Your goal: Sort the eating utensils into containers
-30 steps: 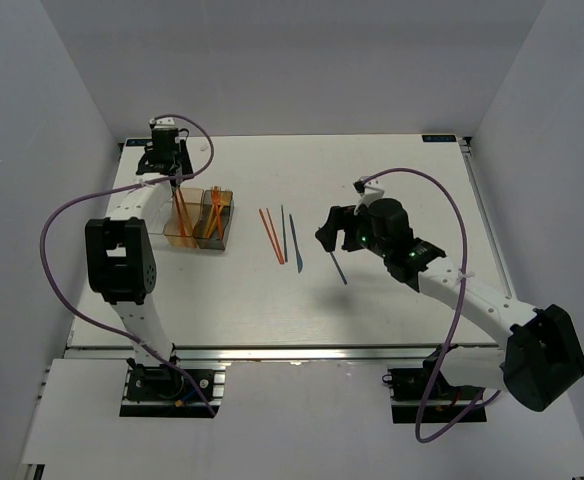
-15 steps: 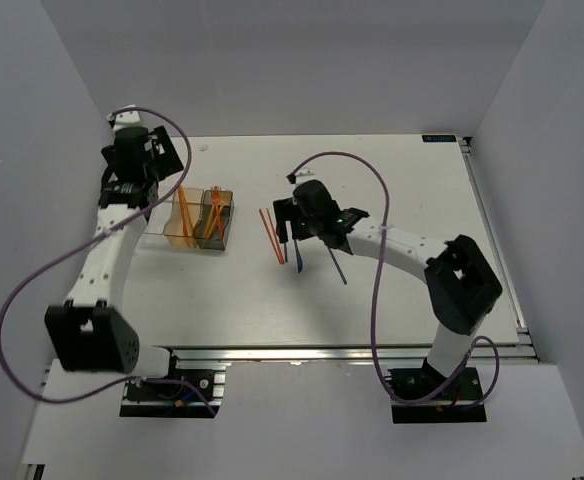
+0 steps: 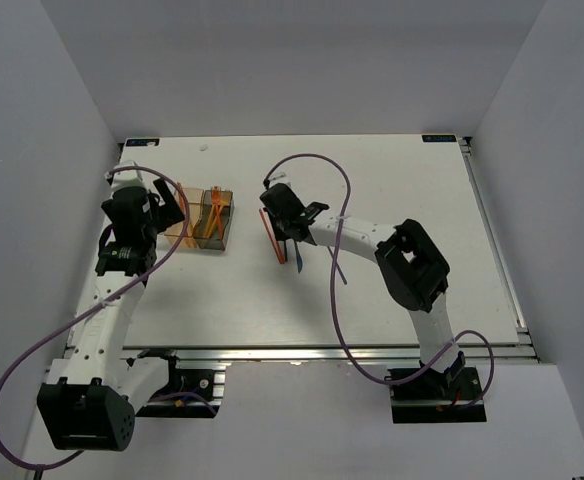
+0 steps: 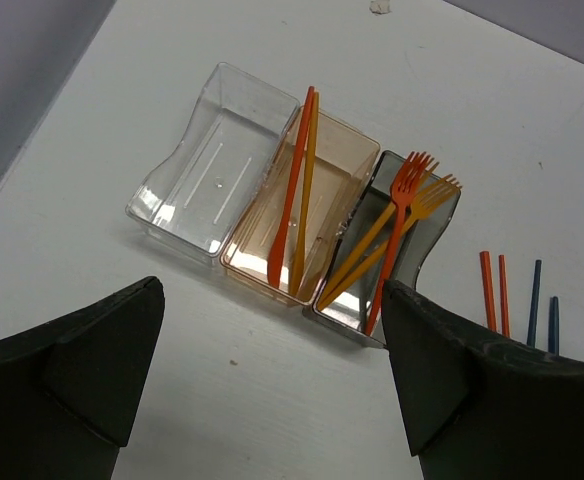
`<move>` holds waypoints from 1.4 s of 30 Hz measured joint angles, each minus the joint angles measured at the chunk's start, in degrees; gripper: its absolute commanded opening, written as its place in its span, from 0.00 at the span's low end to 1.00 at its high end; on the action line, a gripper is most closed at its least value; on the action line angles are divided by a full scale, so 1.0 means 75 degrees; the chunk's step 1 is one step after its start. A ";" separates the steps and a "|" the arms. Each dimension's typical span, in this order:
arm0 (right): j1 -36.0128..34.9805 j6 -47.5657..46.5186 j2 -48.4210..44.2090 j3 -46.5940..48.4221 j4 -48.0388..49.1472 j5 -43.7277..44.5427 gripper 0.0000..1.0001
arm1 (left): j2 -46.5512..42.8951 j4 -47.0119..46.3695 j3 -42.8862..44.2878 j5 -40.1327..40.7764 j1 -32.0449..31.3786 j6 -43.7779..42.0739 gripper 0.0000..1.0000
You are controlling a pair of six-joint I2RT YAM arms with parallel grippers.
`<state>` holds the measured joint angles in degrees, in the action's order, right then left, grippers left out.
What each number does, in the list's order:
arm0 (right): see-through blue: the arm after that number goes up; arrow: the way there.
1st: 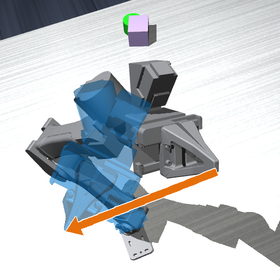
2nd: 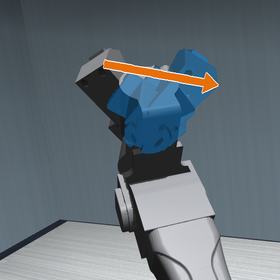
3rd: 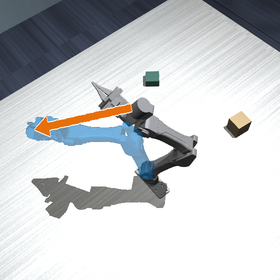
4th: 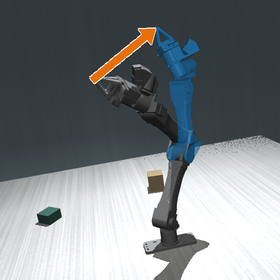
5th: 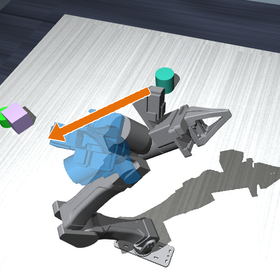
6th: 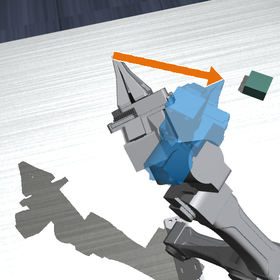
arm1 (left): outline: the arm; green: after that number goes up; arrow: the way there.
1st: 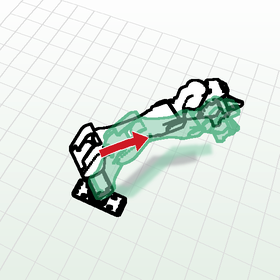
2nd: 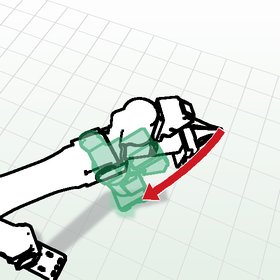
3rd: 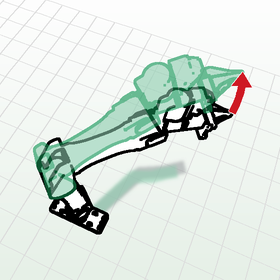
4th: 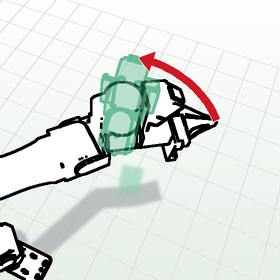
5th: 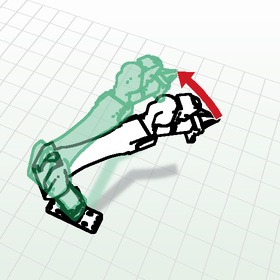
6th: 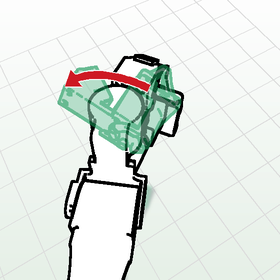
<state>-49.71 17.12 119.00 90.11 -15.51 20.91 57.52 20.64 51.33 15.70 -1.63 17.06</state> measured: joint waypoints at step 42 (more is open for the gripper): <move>0.0740 0.0090 0.0726 0.0367 -0.0414 0.0020 0.32 | 0.0283 -0.0023 0.0000 -0.1014 -0.0085 0.0076 0.98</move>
<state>-44.16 17.80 124.44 92.86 -18.61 21.06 59.64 20.47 51.33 8.10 -2.26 17.63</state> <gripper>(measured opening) 0.318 0.982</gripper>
